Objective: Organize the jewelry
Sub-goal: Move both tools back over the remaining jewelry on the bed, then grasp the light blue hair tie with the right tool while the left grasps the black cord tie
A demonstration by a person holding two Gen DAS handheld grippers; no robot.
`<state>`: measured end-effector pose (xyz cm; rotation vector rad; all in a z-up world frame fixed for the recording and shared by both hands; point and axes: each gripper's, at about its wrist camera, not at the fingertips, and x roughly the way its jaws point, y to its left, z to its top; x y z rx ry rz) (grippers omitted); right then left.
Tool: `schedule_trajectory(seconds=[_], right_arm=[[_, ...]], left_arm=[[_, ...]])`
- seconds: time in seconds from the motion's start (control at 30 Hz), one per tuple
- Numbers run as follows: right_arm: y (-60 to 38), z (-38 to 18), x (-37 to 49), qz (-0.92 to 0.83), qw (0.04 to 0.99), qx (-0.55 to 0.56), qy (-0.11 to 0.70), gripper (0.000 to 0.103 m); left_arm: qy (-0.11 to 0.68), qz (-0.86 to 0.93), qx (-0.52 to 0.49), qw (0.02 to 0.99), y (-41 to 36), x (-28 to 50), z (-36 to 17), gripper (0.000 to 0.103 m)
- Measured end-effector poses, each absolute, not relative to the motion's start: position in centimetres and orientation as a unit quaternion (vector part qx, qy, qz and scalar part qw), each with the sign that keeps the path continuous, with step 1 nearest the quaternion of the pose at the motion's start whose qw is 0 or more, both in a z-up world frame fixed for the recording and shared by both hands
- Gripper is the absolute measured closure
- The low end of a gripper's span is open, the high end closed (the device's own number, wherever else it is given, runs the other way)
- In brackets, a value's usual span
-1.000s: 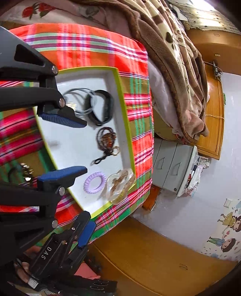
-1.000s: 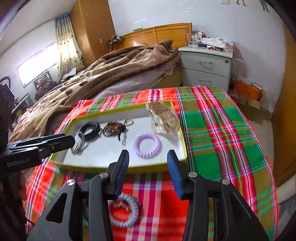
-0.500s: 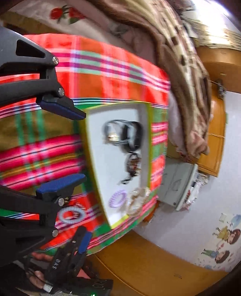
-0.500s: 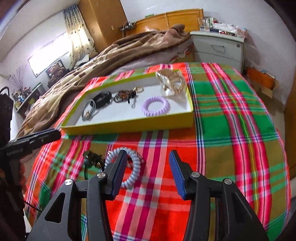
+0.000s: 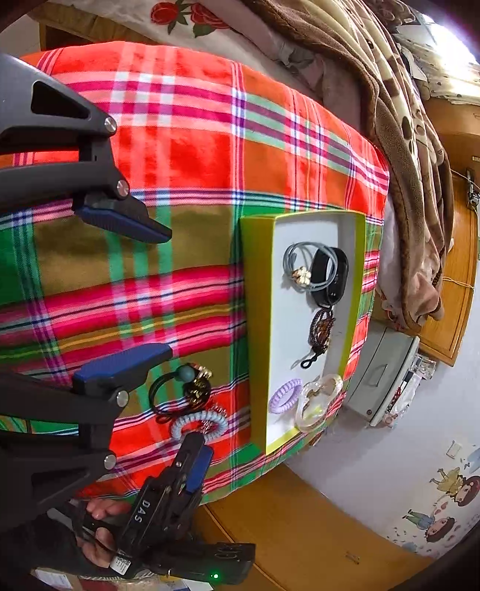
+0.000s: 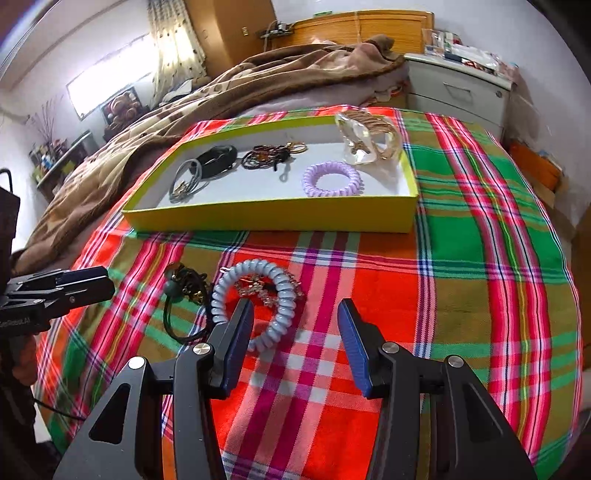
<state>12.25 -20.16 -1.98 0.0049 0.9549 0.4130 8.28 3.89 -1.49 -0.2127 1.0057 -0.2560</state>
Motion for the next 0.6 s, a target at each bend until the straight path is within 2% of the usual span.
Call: schedule_trajectory(seconds=[0.2, 0.27, 0.4, 0.47, 0.6], right_arm=[[-19.3, -2.1, 11.7, 0.206, 0.868, -0.03, 0.452, 0.055], [-19.2, -2.1, 11.6, 0.206, 0.868, -0.035, 0.451, 0.065], [-19.3, -2.1, 11.5, 0.206, 0.868, -0.037, 0.451, 0.077], [-19.4, -2.2, 11.4, 0.205, 0.869, -0.037, 0.45, 0.087], [-20.2, -2.0, 11.2, 0.193, 0.875, -0.022, 0.443, 0.092]], left_arm=[[0.477, -0.139, -0.108, 0.861, 3.3, 7.8, -1.4, 0.045], [0.48, -0.143, -0.113, 0.858, 3.1, 7.8, -1.5, 0.045], [0.483, -0.139, -0.117, 0.857, 2.7, 7.9, -1.7, 0.044], [0.49, -0.14, -0.109, 0.854, 2.4, 7.9, -1.9, 0.044], [0.495, -0.153, -0.113, 0.848, 1.8, 7.9, -2.1, 0.044]])
